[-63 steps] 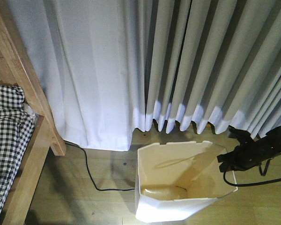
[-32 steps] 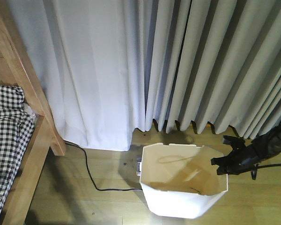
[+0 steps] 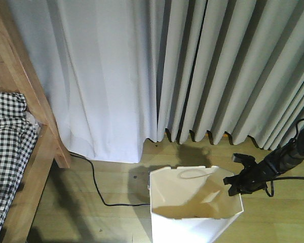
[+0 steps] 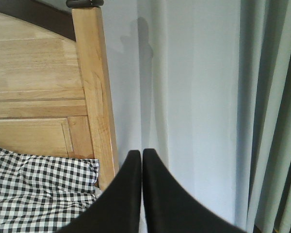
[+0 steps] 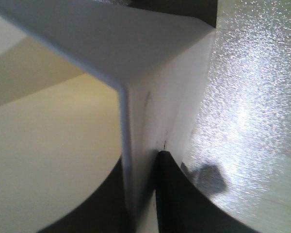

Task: Move trash bin to bedside with robot
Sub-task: 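Lower the bin to the floor with the right gripper, then open the right gripper and raise it away from the bin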

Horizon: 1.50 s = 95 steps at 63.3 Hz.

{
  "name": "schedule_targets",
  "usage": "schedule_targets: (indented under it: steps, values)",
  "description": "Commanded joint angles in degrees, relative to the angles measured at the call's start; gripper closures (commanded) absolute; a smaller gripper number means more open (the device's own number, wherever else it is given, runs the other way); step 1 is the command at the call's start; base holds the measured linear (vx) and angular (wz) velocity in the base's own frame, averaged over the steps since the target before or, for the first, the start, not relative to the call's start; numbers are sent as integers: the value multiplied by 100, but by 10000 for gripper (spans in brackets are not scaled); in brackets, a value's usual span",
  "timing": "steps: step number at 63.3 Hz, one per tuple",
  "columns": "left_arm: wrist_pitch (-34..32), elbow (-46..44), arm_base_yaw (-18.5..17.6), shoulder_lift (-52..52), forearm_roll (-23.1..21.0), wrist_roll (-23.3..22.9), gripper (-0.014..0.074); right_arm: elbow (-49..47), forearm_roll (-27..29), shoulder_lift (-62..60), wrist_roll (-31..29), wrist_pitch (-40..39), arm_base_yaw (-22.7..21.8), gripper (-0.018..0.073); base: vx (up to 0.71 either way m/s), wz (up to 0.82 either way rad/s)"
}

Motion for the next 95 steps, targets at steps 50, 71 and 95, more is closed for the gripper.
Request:
schedule_targets:
  steps: [50, 71, 95]
  values:
    - [-415, -138, -18, -31, -12, -25, 603, -918, -142, 130, 282, 912, -2, 328, 0, 0]
    - [-415, -138, -18, -31, -12, -25, 603, -918, -127, 130, 282, 712, -12, -20, 0, 0]
    - [-415, -138, -18, -31, -12, -25, 603, -945, 356, -31, 140, 701, -12, -17, 0, 0]
